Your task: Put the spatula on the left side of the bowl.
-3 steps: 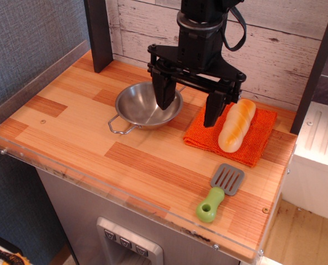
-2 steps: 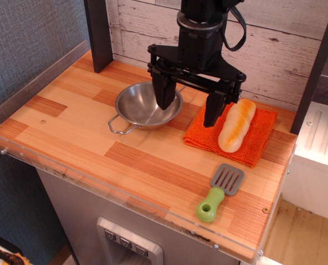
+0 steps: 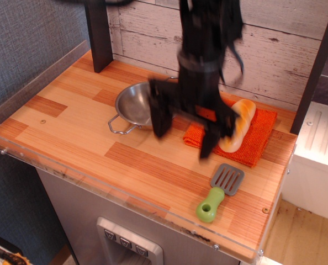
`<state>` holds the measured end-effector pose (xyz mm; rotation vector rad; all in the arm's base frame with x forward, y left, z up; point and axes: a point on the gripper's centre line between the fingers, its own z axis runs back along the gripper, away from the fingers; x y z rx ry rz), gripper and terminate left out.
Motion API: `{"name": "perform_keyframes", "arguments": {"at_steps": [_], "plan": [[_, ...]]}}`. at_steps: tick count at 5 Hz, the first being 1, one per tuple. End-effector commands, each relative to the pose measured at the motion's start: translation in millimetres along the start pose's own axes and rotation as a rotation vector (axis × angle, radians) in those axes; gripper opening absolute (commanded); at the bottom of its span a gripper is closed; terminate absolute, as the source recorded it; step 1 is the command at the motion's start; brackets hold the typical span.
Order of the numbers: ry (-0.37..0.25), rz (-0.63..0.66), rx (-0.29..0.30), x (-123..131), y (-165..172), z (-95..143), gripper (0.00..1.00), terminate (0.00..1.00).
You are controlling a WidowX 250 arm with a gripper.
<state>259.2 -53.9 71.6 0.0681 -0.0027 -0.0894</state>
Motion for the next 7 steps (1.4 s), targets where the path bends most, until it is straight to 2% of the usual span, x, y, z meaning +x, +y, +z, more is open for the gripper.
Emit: {"name": "perform_keyframes", "arguments": {"at_steps": [1,2,3,4,6,7], "plan": [[0.021,-0.086,-0.037,-28,-28,-16,1.00,0.00],[0.006,-0.100,-0.074,-19,-39,-21,1.00,0.00],[-0.050,-0.111,-0.099,-4,-48,-23,1.00,0.00],[-0.071,-0.102,-0.109,3,-51,-33,1.00,0.00],[-0.029,-0.092,-0.057,-1,-49,-50,1.00,0.00],[-0.021,-0.092,-0.043,-4,-48,-52,0.00,0.00]]}}
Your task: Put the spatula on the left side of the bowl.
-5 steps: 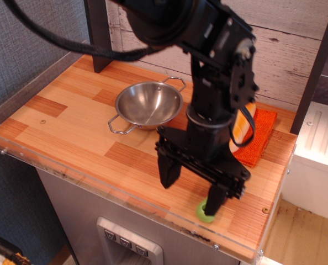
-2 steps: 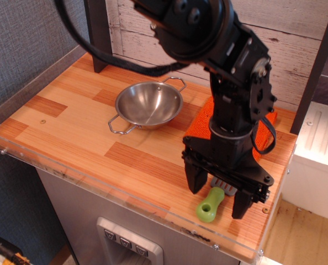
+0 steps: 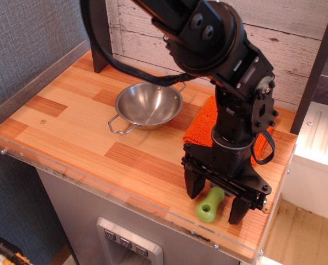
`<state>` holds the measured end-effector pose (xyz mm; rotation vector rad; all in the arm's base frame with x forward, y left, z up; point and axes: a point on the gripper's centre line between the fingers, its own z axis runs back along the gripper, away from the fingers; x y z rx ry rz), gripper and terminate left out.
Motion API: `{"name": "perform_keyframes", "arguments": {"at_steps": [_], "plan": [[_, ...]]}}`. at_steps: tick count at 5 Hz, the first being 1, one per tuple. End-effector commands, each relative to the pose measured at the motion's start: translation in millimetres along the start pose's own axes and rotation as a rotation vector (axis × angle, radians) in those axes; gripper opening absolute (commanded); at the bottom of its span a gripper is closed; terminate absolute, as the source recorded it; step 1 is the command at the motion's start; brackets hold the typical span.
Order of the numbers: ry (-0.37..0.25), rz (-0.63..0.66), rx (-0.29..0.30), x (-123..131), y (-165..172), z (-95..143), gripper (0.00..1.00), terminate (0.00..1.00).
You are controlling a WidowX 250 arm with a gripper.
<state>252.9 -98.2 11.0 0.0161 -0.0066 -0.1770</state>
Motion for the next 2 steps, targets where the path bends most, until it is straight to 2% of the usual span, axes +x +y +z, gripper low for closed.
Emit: {"name": "perform_keyframes", "arguments": {"at_steps": [1,2], "plan": [[-0.042,-0.018,0.027,1.3,-0.5,17.1,0.00,0.00],[-0.066,-0.017,0.019,5.0,0.6,26.2,0.00,0.00]]}}
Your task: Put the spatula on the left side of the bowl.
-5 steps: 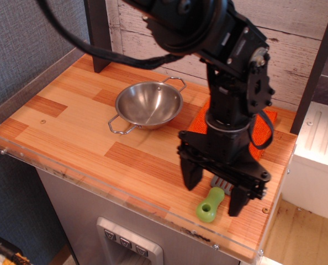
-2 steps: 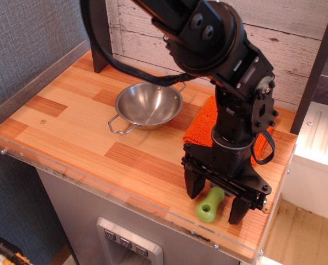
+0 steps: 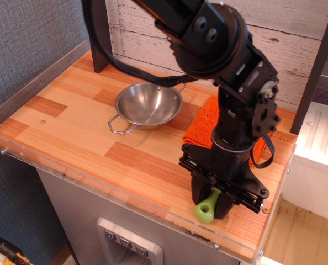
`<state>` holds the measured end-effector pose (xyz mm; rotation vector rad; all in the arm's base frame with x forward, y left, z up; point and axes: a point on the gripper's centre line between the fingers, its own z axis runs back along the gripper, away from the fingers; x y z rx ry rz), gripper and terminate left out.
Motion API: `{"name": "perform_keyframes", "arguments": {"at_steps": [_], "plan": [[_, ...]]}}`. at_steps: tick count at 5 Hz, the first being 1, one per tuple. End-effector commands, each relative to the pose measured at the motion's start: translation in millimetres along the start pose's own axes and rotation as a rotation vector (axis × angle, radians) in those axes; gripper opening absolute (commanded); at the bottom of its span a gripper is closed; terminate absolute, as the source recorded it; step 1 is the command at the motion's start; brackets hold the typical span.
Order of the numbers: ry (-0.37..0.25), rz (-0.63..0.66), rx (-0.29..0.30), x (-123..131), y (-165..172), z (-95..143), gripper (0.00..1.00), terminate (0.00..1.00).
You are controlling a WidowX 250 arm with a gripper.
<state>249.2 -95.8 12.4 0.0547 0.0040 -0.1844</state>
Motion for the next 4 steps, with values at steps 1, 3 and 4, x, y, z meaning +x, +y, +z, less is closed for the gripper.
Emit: {"name": "perform_keyframes", "arguments": {"at_steps": [1,3,4], "plan": [[-0.118,-0.044,-0.021,14,5,65,0.00,0.00],[-0.130,0.214,0.026,58,109,138,0.00,0.00],[-0.075,0.293,0.041,76,165,126,0.00,0.00]]}}
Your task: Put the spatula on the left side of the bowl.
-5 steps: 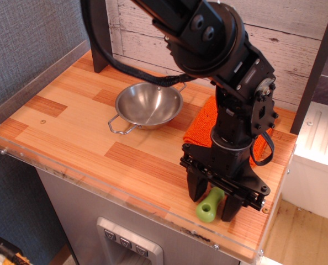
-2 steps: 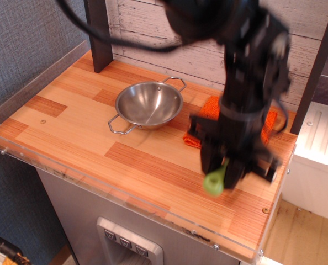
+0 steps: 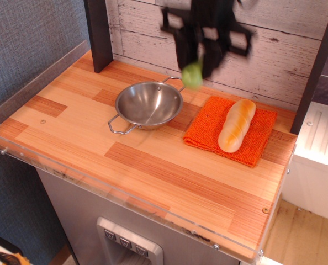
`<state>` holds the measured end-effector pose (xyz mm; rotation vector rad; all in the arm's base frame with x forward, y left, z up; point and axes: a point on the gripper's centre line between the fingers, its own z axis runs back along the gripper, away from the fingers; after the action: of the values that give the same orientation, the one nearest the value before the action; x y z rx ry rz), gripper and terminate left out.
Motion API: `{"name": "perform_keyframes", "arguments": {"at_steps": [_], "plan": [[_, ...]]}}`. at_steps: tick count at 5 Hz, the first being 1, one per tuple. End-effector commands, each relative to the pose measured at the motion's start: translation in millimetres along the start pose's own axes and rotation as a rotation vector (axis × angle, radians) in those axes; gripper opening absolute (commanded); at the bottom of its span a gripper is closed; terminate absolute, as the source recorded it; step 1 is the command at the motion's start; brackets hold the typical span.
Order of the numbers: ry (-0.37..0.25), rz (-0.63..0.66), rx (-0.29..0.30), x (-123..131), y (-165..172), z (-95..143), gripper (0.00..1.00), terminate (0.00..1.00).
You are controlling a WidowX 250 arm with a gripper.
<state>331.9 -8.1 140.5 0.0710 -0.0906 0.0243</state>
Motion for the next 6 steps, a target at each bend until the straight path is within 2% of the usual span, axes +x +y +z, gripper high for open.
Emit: {"name": "perform_keyframes", "arguments": {"at_steps": [1,2,3,4,5,6], "plan": [[0.066,0.115,0.036,35,95,-23,0.00,0.00],[0.119,0.113,0.027,30,122,-46,0.00,0.00],[0.137,0.096,0.043,22,142,-58,0.00,0.00],[0.164,0.061,0.083,24,154,-78,0.00,0.00],[0.176,0.060,0.099,31,161,-97,0.00,0.00],[0.169,0.064,0.081,32,163,-110,0.00,0.00]]}}
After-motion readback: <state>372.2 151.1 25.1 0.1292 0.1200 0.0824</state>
